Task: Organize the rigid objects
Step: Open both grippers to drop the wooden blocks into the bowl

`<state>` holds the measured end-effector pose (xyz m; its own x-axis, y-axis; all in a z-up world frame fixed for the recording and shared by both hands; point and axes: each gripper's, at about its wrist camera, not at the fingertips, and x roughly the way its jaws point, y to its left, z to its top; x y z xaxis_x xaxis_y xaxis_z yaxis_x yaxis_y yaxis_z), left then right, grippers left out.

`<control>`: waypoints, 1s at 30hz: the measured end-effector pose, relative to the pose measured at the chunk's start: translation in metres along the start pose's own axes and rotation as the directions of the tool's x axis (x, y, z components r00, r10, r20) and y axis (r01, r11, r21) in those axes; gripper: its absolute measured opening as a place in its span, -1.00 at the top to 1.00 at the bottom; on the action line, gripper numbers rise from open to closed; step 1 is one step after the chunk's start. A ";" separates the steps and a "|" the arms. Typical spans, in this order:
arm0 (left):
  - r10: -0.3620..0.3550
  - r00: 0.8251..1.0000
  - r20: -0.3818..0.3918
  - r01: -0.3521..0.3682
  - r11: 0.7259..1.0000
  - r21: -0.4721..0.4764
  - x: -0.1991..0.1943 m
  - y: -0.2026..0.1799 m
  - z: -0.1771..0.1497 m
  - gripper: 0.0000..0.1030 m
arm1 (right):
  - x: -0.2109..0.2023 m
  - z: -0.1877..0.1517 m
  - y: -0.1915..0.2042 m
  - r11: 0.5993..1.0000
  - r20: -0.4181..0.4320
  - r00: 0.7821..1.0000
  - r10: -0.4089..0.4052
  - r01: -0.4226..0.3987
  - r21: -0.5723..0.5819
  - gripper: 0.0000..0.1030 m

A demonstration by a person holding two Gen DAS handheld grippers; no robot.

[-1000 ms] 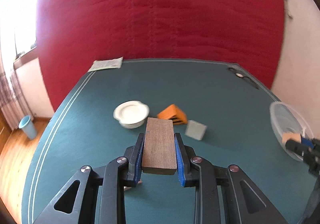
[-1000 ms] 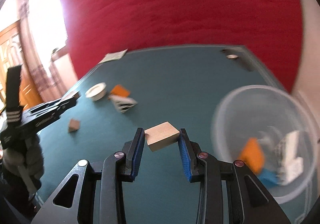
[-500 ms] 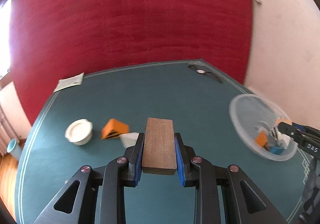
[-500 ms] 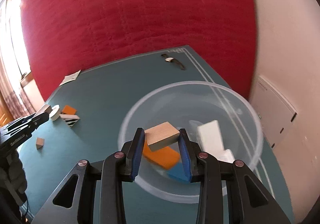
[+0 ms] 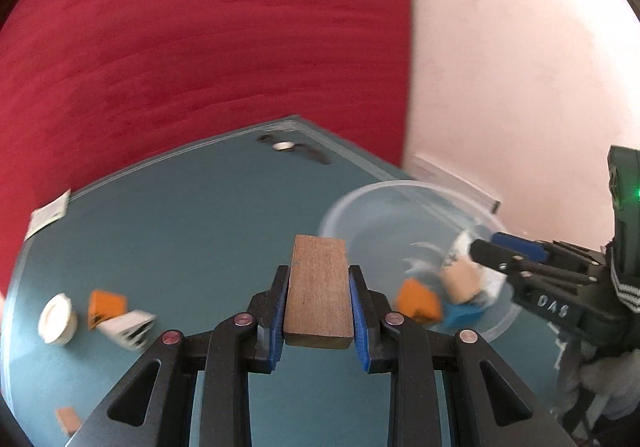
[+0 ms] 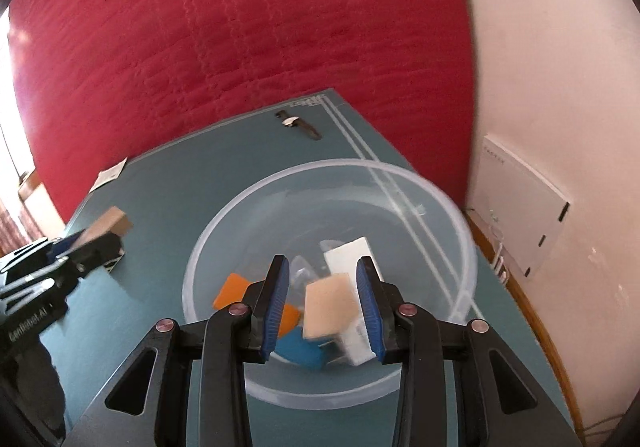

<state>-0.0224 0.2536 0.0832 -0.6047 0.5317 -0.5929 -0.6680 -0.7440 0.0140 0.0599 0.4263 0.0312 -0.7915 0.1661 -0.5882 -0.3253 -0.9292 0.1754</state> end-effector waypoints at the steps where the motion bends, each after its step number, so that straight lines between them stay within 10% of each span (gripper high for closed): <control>1: -0.016 1.000 -0.003 0.016 1.000 0.010 0.004 -0.006 0.003 0.44 | -0.003 0.000 -0.001 1.000 0.008 1.000 -0.013 0.013 0.002 0.29; 21: -0.170 0.982 -0.078 0.173 0.985 0.027 0.047 -0.059 0.013 0.42 | -0.032 -0.006 -0.044 0.964 0.075 0.968 -0.238 0.226 0.138 0.29; 25: -0.152 0.986 -0.064 0.153 0.988 0.000 0.043 -0.055 0.012 -0.44 | -0.034 -0.006 -0.039 0.966 0.074 0.970 -0.233 0.222 0.130 0.29; 30: -0.125 0.991 -0.037 0.125 0.992 -0.007 0.036 -0.048 0.013 -0.55 | -0.034 -0.005 -0.040 0.967 0.078 0.970 -0.231 0.220 0.128 0.21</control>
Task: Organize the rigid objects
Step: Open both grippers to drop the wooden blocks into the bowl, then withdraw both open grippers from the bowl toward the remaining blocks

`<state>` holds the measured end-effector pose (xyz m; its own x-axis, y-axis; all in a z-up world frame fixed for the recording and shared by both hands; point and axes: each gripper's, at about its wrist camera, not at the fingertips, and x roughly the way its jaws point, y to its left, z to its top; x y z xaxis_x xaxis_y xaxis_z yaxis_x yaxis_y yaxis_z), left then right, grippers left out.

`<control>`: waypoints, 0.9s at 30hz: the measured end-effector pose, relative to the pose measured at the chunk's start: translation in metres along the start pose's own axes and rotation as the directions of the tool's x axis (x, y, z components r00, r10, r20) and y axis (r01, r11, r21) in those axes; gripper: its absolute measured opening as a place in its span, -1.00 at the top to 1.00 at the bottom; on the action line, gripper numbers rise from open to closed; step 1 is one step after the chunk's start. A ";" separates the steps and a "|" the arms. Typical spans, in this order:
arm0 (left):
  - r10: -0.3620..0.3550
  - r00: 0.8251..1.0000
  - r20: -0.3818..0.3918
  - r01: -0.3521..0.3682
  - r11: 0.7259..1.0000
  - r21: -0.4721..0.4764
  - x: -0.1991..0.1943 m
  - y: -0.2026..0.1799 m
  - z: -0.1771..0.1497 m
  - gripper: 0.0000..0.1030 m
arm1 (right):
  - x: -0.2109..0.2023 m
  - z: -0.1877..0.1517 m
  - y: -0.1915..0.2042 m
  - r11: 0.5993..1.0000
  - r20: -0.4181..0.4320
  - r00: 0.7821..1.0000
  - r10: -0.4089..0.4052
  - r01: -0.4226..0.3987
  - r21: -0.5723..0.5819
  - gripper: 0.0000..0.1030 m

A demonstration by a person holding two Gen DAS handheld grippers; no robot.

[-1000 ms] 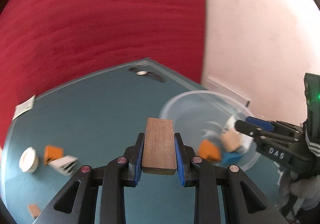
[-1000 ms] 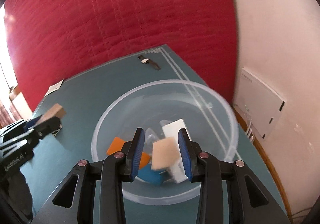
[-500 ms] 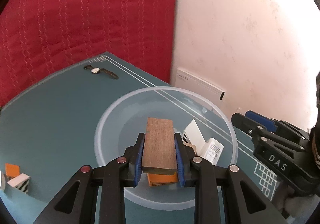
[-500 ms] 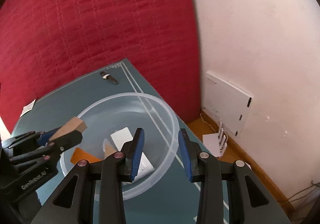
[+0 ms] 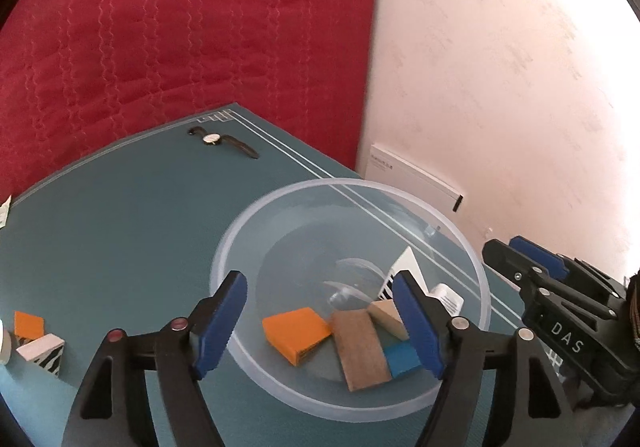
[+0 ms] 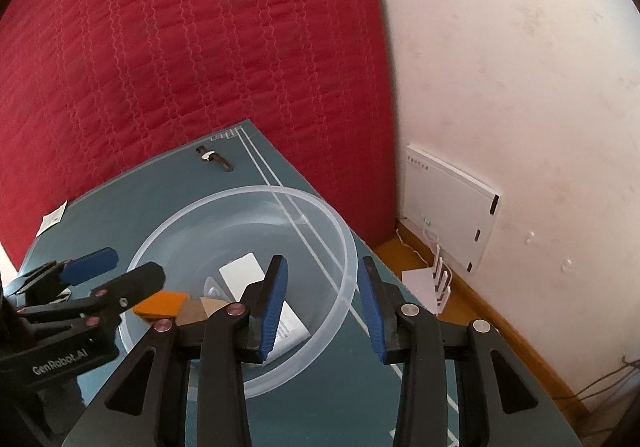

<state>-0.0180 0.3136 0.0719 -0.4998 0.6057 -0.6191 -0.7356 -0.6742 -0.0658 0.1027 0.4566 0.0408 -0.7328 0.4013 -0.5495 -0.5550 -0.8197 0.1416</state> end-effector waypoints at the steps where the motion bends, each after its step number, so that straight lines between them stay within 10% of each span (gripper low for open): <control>1: 0.005 1.000 0.003 -0.005 1.000 -0.003 -0.001 0.001 0.000 -0.56 | 0.000 0.000 0.000 1.000 0.002 1.000 -0.001 0.001 0.004 0.13; 27: 0.117 0.992 0.038 -0.115 0.992 -0.053 -0.016 0.035 -0.005 -0.85 | 0.007 -0.008 0.018 0.999 -0.016 0.999 0.028 -0.028 -0.029 0.04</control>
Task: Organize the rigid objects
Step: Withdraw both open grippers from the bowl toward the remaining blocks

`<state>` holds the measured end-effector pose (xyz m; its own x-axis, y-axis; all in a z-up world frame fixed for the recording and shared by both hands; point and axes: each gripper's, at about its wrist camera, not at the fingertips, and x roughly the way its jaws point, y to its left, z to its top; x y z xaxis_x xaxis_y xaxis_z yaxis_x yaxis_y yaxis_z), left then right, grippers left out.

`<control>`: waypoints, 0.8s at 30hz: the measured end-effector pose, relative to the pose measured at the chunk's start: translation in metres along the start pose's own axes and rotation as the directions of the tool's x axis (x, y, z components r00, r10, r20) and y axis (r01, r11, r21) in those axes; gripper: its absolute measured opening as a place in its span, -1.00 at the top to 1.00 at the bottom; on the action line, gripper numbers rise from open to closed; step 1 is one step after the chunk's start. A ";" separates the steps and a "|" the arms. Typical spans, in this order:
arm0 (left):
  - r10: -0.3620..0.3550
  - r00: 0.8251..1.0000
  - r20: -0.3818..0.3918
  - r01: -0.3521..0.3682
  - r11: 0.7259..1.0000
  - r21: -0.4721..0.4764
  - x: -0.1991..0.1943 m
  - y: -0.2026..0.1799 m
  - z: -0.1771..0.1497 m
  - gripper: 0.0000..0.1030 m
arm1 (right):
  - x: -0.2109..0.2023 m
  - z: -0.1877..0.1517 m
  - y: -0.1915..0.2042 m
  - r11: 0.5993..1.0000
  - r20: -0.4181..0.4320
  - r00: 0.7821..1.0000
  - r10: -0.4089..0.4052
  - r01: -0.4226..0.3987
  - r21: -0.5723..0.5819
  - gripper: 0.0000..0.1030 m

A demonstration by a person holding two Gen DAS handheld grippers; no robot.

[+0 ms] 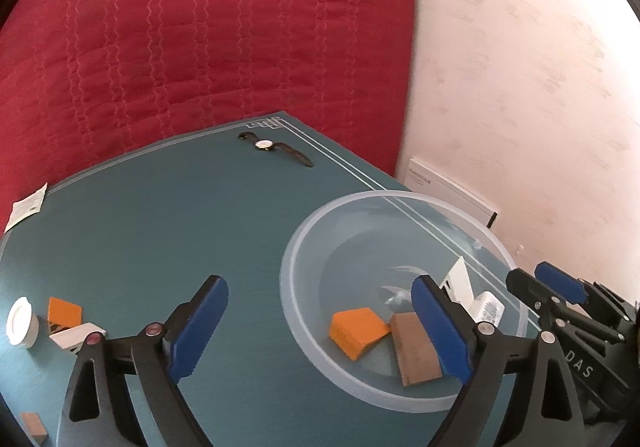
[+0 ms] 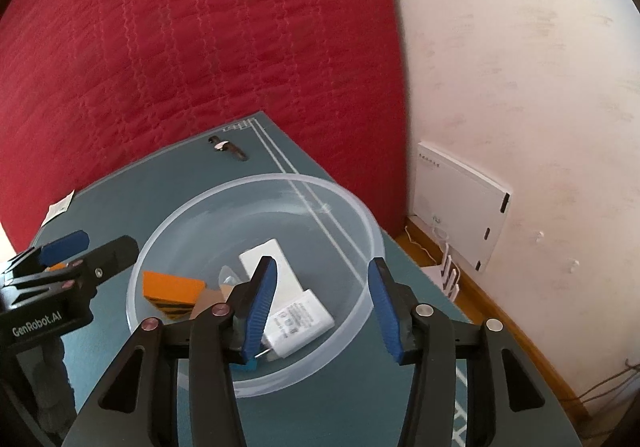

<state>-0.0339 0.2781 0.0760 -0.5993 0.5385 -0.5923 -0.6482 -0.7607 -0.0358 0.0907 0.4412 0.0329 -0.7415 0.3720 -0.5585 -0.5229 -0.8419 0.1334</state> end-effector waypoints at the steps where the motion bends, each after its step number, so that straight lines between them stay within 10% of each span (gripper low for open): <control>1: 0.005 1.000 0.001 -0.005 1.000 -0.002 -0.001 0.002 -0.001 -0.86 | 0.000 0.000 0.002 1.000 0.000 1.000 0.004 -0.004 -0.005 0.04; 24: 0.134 0.991 -0.019 -0.135 0.989 -0.067 -0.024 0.059 -0.017 -0.86 | 0.004 -0.017 0.061 0.991 -0.039 0.993 0.112 -0.115 -0.062 0.02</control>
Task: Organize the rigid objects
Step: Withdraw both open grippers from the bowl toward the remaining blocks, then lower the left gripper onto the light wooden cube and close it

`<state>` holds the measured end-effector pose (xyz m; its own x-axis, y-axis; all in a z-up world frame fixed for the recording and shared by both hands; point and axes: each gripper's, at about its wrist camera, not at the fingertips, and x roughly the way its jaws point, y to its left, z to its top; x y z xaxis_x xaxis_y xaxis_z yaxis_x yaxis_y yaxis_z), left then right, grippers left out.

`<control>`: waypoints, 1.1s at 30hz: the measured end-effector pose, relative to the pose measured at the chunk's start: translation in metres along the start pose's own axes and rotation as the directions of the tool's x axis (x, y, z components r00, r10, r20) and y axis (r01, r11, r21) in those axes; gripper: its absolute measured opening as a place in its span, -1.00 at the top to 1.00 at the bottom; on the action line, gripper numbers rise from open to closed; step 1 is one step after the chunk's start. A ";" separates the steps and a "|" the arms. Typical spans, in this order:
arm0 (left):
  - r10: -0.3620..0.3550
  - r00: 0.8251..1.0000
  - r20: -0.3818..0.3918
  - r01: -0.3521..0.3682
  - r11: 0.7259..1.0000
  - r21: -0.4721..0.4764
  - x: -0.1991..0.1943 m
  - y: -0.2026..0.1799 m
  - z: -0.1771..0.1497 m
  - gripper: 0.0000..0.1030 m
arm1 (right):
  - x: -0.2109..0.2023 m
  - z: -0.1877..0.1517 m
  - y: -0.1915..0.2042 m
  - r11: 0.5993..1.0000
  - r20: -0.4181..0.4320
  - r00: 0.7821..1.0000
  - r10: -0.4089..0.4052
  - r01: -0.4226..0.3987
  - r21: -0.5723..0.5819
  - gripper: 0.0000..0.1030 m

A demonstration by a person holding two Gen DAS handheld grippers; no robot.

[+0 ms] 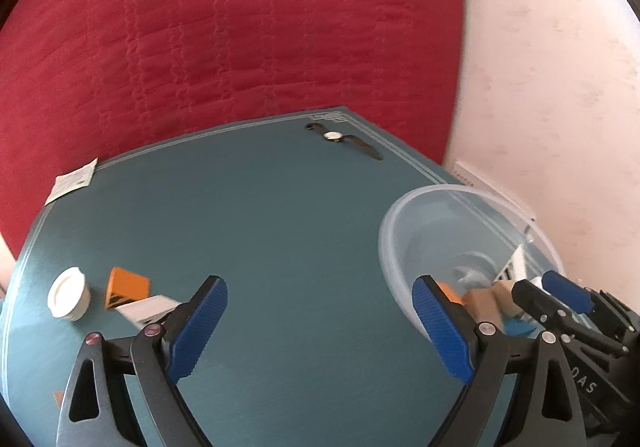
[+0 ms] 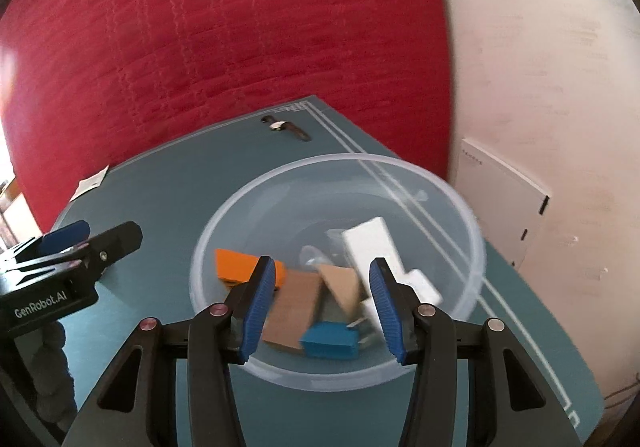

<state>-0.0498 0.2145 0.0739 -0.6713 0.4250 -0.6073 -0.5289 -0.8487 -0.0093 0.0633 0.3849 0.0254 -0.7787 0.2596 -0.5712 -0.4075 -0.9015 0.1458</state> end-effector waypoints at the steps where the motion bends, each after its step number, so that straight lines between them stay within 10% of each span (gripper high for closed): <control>1: 0.011 1.000 -0.002 -0.011 1.000 -0.006 -0.001 0.005 -0.002 -0.86 | 0.001 0.000 0.004 1.000 -0.001 1.000 0.009 -0.009 -0.005 0.02; 19: 0.176 0.984 -0.025 -0.178 0.975 -0.134 -0.019 0.080 -0.026 -0.86 | 0.017 -0.017 0.079 0.981 -0.061 0.984 0.170 -0.175 -0.080 -0.05; 33: 0.328 0.939 -0.108 -0.343 0.918 -0.200 -0.036 0.148 -0.068 -0.86 | 0.004 -0.026 0.119 0.952 -0.025 0.977 0.212 -0.212 -0.220 -0.23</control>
<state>-0.0687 0.0521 0.0404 -0.7472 0.0869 -0.6588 -0.1509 -0.9877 0.0408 0.0240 0.2698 0.0189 -0.8351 0.0542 -0.5474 -0.1184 -0.9895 0.0825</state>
